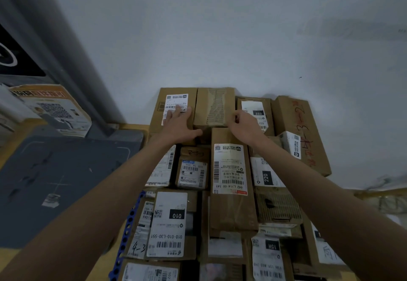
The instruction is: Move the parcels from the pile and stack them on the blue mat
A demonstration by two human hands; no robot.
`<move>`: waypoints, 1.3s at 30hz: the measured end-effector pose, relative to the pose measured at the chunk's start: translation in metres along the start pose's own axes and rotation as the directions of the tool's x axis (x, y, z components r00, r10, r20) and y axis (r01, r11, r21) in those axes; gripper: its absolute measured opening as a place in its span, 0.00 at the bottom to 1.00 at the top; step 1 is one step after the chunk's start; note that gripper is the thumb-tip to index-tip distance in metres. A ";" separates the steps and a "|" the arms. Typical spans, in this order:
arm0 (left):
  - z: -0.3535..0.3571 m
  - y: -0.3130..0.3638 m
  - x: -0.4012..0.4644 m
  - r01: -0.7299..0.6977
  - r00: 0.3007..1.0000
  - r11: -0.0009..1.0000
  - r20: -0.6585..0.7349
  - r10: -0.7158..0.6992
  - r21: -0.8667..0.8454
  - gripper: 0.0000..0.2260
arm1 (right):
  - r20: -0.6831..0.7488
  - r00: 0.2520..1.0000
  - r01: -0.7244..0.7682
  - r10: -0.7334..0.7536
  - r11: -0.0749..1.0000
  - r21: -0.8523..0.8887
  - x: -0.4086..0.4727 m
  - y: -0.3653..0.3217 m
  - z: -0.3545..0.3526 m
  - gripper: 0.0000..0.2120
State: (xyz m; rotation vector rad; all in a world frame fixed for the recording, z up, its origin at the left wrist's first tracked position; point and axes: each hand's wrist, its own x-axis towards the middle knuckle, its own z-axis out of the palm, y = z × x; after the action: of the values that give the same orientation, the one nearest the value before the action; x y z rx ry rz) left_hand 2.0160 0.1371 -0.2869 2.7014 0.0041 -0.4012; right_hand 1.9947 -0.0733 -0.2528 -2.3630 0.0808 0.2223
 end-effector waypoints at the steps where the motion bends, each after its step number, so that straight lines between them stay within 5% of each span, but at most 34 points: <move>1: 0.000 0.001 -0.001 -0.004 1.000 1.000 -0.007 0.004 0.005 0.42 | -0.002 1.000 -0.010 0.010 1.000 -0.024 0.001 0.001 0.000 0.14; 18: -0.023 0.028 -0.057 -0.108 0.994 0.993 -0.018 0.109 0.042 0.36 | 0.074 0.996 -0.032 0.043 0.989 -0.147 -0.062 -0.027 -0.034 0.28; 24: -0.025 0.016 -0.145 -0.229 0.971 0.972 -0.088 0.223 -0.058 0.24 | 0.078 0.994 0.094 -0.078 0.967 -0.238 -0.144 -0.033 -0.034 0.26; 28: -0.018 -0.008 -0.207 -0.238 0.962 0.963 -0.168 0.216 -0.125 0.20 | 0.037 0.995 0.093 -0.090 0.989 -0.116 -0.205 -0.032 -0.017 0.18; 35: 0.019 -0.077 -0.290 -0.170 0.970 0.968 -0.201 0.133 -0.182 0.13 | 0.087 0.994 0.081 -0.073 0.993 -0.082 -0.300 -0.028 0.036 0.05; 39: 0.053 -0.117 -0.317 0.021 0.996 0.990 -0.082 -0.033 -0.139 0.15 | 0.311 0.947 -0.030 0.077 0.988 -0.151 -0.330 -0.014 0.079 0.14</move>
State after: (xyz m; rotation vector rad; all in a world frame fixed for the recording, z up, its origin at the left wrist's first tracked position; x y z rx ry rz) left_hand 1.6906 0.2407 -0.2911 2.5820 0.0894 -0.2844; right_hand 1.6611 -0.0104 -0.2385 -2.4382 -0.0267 0.6504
